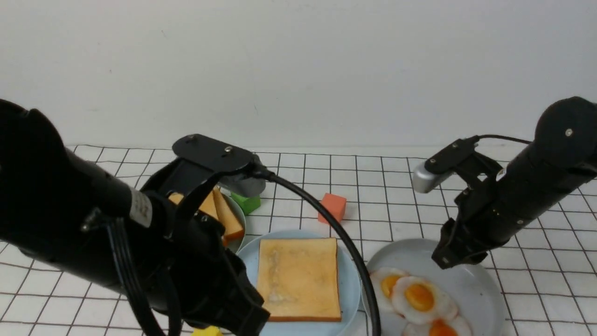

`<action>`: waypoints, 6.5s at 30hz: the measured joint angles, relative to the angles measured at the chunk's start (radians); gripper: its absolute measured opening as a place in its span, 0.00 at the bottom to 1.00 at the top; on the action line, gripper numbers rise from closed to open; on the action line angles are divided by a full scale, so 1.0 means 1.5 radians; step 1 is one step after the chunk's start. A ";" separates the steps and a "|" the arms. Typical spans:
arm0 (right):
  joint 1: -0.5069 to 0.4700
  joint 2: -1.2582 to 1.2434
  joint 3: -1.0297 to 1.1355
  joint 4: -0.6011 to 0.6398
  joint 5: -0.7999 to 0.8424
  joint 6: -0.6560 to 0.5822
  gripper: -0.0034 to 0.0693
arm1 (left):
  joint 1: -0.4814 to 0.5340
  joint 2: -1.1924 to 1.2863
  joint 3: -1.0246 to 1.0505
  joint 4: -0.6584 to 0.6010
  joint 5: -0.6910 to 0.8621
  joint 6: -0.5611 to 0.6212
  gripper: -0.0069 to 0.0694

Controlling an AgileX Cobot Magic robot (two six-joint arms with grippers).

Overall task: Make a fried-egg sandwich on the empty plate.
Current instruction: Use the right arm to grab a fried egg, then use the right arm to place the fried egg on the slice of bread in the middle, then use the left arm to grab a slice of bread, then use the left arm to place a slice of bread on the fried egg in the middle

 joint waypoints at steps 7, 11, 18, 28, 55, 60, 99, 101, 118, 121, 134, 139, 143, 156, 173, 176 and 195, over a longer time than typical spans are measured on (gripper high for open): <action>0.000 0.044 -0.003 0.025 -0.014 -0.023 0.40 | 0.000 0.000 0.000 0.004 -0.003 0.000 0.07; 0.000 0.054 -0.003 0.045 -0.022 -0.043 0.39 | 0.000 0.000 0.000 0.004 -0.005 0.000 0.07; 0.000 0.105 -0.004 0.065 -0.036 -0.063 0.38 | 0.000 0.000 0.000 0.004 -0.005 0.000 0.07; -0.001 0.115 -0.011 0.082 -0.017 -0.063 0.09 | 0.000 0.000 0.001 0.004 -0.005 0.000 0.07; -0.001 0.067 -0.009 0.001 -0.031 -0.118 0.33 | 0.000 0.000 0.001 0.022 0.009 0.002 0.08; -0.001 0.078 -0.009 0.030 -0.028 -0.132 0.36 | 0.000 0.000 0.001 0.023 0.011 0.002 0.09; -0.002 0.094 -0.010 0.065 -0.008 -0.172 0.06 | 0.000 -0.002 0.001 0.031 0.033 0.002 0.11; -0.002 0.081 -0.015 0.066 0.005 -0.170 0.06 | 0.000 -0.008 0.001 0.038 0.037 0.002 0.11; 0.162 0.086 -0.135 0.272 -0.085 -0.152 0.08 | 0.000 -0.163 0.001 0.206 0.107 -0.212 0.15; 0.175 0.107 -0.135 0.269 -0.113 -0.151 0.13 | 0.000 -0.162 0.001 0.209 0.089 -0.231 0.17; 0.153 -0.023 -0.139 0.259 -0.060 -0.134 0.64 | 0.026 -0.151 0.001 0.352 -0.019 -0.378 0.33; 0.122 -0.161 -0.169 0.257 0.048 -0.099 0.66 | 0.136 -0.086 0.001 0.340 -0.044 -0.401 0.28; 0.101 -0.257 -0.173 0.232 0.128 -0.050 0.66 | 0.291 0.005 0.001 0.166 -0.049 -0.297 0.24; 0.100 -0.388 -0.114 0.206 0.182 -0.002 0.67 | 0.555 0.232 0.001 -0.279 -0.052 0.078 0.51; 0.100 -0.447 -0.063 0.084 0.185 0.141 0.67 | 0.555 0.419 0.000 -0.487 -0.136 0.324 0.56; 0.100 -0.446 -0.063 0.006 0.192 0.217 0.67 | 0.555 0.429 0.000 -0.516 -0.136 0.359 0.48; 0.100 -0.467 -0.063 0.061 0.236 0.163 0.67 | 0.556 0.331 0.000 -0.473 -0.112 0.386 0.14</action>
